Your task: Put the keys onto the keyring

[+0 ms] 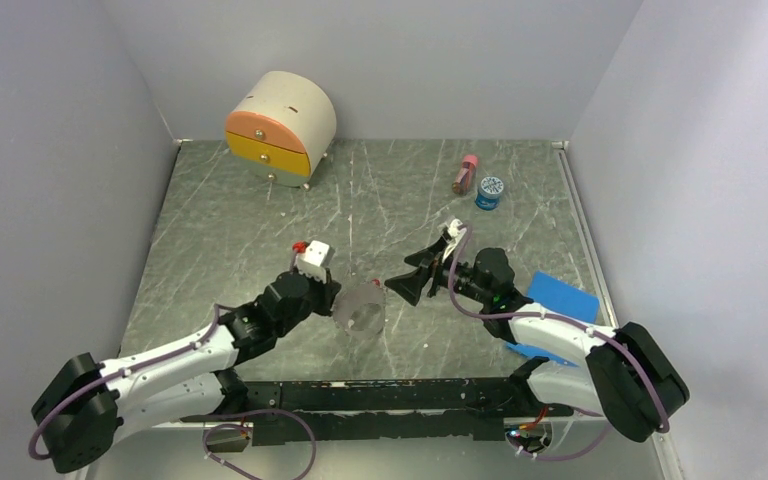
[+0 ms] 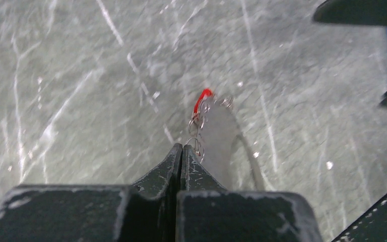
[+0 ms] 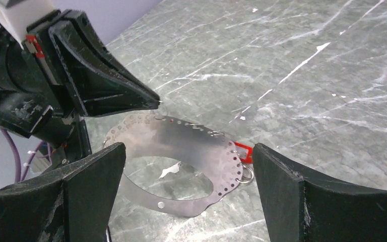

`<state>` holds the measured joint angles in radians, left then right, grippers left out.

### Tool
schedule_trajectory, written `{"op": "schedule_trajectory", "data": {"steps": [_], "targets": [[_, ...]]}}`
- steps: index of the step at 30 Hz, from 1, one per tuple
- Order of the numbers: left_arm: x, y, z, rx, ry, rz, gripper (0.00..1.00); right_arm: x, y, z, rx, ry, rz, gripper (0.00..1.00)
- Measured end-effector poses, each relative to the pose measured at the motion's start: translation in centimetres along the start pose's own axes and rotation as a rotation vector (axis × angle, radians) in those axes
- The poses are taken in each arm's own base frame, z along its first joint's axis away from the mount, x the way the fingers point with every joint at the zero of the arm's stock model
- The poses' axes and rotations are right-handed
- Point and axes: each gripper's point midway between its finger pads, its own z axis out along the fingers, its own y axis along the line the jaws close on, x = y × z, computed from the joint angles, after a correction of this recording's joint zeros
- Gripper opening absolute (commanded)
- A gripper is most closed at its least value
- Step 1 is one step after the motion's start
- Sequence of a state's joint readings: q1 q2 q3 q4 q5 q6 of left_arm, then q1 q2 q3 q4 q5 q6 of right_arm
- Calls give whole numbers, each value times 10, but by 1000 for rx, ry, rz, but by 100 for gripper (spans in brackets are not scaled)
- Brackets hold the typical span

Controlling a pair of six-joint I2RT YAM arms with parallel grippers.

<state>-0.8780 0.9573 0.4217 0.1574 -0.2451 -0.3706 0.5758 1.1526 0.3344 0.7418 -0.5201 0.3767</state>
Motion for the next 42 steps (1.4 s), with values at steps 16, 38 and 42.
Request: {"op": "schedule_trajectory", "data": {"steps": [16,38,42], "targets": [[12,71,-19,-278,46,-78,96,-17,-71,-34,372,-57,9,99],[-15,253,-63,-809,-199,-312,96,6,-222,-184,1305,-20,-232,99],[-17,269,-62,-864,-241,-214,98,-1,-229,-188,1340,-53,-267,99]]}}
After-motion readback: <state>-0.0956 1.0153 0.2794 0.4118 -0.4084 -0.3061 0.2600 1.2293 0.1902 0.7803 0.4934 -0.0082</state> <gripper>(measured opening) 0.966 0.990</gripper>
